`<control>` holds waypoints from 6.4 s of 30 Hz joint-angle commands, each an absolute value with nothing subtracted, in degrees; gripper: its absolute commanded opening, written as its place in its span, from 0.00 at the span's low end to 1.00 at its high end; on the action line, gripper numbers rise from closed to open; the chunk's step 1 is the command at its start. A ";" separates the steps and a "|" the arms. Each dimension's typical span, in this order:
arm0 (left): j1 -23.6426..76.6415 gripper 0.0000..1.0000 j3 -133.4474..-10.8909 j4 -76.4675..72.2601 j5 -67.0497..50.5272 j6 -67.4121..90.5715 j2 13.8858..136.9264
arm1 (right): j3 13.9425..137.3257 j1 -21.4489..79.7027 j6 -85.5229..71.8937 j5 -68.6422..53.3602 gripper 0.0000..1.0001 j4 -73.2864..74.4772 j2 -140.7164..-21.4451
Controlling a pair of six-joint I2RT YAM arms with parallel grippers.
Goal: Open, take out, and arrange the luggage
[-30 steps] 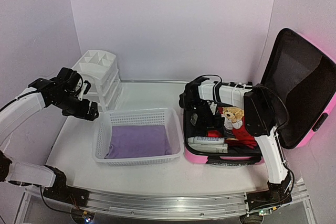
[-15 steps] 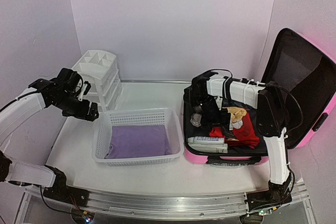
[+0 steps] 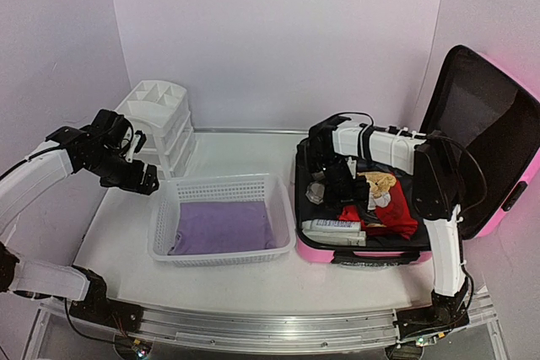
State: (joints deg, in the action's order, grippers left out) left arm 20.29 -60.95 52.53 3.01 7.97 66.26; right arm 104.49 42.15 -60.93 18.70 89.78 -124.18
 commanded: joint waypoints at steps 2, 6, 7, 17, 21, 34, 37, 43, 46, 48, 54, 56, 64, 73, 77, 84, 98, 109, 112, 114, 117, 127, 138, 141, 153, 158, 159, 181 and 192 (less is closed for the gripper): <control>20.13 0.99 -61.94 51.83 2.55 8.26 65.48 | 103.84 42.20 -59.09 18.52 0.67 106.04 -118.90; 20.13 1.00 -61.80 51.86 2.55 8.26 65.37 | 103.22 42.22 -57.93 18.19 0.73 105.66 -118.24; 20.13 1.00 -61.78 51.87 2.48 8.18 65.39 | 103.19 42.19 -57.66 18.09 0.74 105.53 -118.07; 20.13 1.00 -61.62 51.78 2.29 8.41 65.23 | 99.27 42.19 -56.64 17.03 0.80 103.24 -115.67; 20.13 0.99 -61.57 51.82 2.29 8.53 65.21 | 98.17 41.95 -56.06 17.23 0.76 101.41 -116.38; 20.13 1.00 -62.10 51.81 2.81 8.00 65.56 | 102.17 41.75 -51.32 17.67 0.65 97.64 -121.74; 20.13 0.99 -62.02 51.85 2.73 8.00 65.51 | 102.01 41.66 -51.00 17.08 0.65 97.04 -122.52; 20.13 0.99 -61.85 51.86 2.89 7.67 65.32 | 103.51 41.66 -49.68 16.99 0.57 96.77 -123.57; 20.13 1.00 -61.87 51.94 3.06 7.78 65.48 | 103.82 41.66 -48.66 17.34 0.50 96.43 -123.48; 20.13 0.99 -61.88 51.94 3.00 7.82 65.48 | 103.77 41.66 -47.69 16.94 0.44 95.75 -123.69; 20.13 0.99 -61.90 52.00 3.15 7.74 65.06 | 102.80 41.66 -46.64 15.59 0.26 94.02 -123.50; 20.13 0.99 -61.96 52.16 3.16 7.87 64.96 | 102.30 41.67 -46.14 15.60 0.20 93.34 -122.87; 20.17 1.00 -63.36 52.46 3.42 9.49 65.51 | 100.91 41.43 -39.52 14.77 0.00 89.51 -118.49; 20.09 0.99 -68.59 55.70 3.89 14.79 69.49 | 93.97 31.14 -25.22 -5.19 0.00 81.19 -108.42; 20.13 1.00 -71.69 58.76 1.07 21.26 72.33 | 93.19 27.20 -20.19 -15.01 0.00 79.40 -106.52; 20.13 0.99 -72.97 60.07 -4.09 32.26 73.88 | 94.52 20.53 -20.52 -31.57 0.00 72.35 -107.35; 20.19 0.99 -70.46 54.23 1.70 21.17 70.75 | 102.52 18.54 -19.39 -41.01 0.00 72.57 -112.50; 20.13 0.99 -61.52 43.13 -5.84 18.09 62.13 | 104.44 19.09 -19.14 -47.76 0.00 72.28 -106.37; 20.13 0.99 -58.14 41.63 -6.90 18.35 61.25 | 106.26 20.38 -19.71 -47.91 0.00 72.12 -104.51; 20.13 0.99 -56.50 41.13 -7.73 18.52 60.88 | 107.44 21.25 -20.09 -48.18 0.00 71.99 -104.07; 20.14 0.99 -53.65 39.90 -7.54 20.00 60.50 | 108.99 23.33 -20.62 -47.72 0.00 71.86 -104.06; 20.13 0.84 -49.06 39.15 -5.56 25.24 61.69 | 115.40 33.01 -22.57 -44.49 0.00 69.24 -106.59; 20.13 0.57 -44.15 37.07 -9.05 26.68 62.21 | 124.53 42.17 -25.25 -41.74 0.00 65.56 -114.61; 20.13 0.53 -43.20 36.34 -10.44 26.36 62.26 | 128.48 44.05 -25.42 -40.84 0.00 65.53 -117.99; 20.13 0.37 -42.64 35.47 -11.78 25.24 63.15 | 136.71 52.98 -20.90 -38.13 0.00 64.19 -128.22; 20.13 0.35 -42.54 35.07 -13.20 25.14 63.48 | 138.29 55.41 -20.08 -36.98 0.00 60.29 -132.53; 20.13 0.34 -42.43 35.00 -13.37 25.14 63.55 | 139.32 56.02 -19.93 -36.69 0.00 59.91 -133.56; 20.13 0.33 -41.57 33.80 -14.54 25.36 64.17 | 145.21 63.72 -19.88 -35.07 0.00 45.80 -147.64; 20.13 0.33 -41.57 33.49 -15.11 25.49 64.23 | 150.37 64.86 -13.12 -30.98 0.00 45.97 -152.40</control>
State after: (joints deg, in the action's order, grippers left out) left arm 19.92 -41.43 36.42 -11.92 25.56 64.16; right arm 145.56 64.10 -16.80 -32.42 49.89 -150.50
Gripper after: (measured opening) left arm 0.328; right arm 0.058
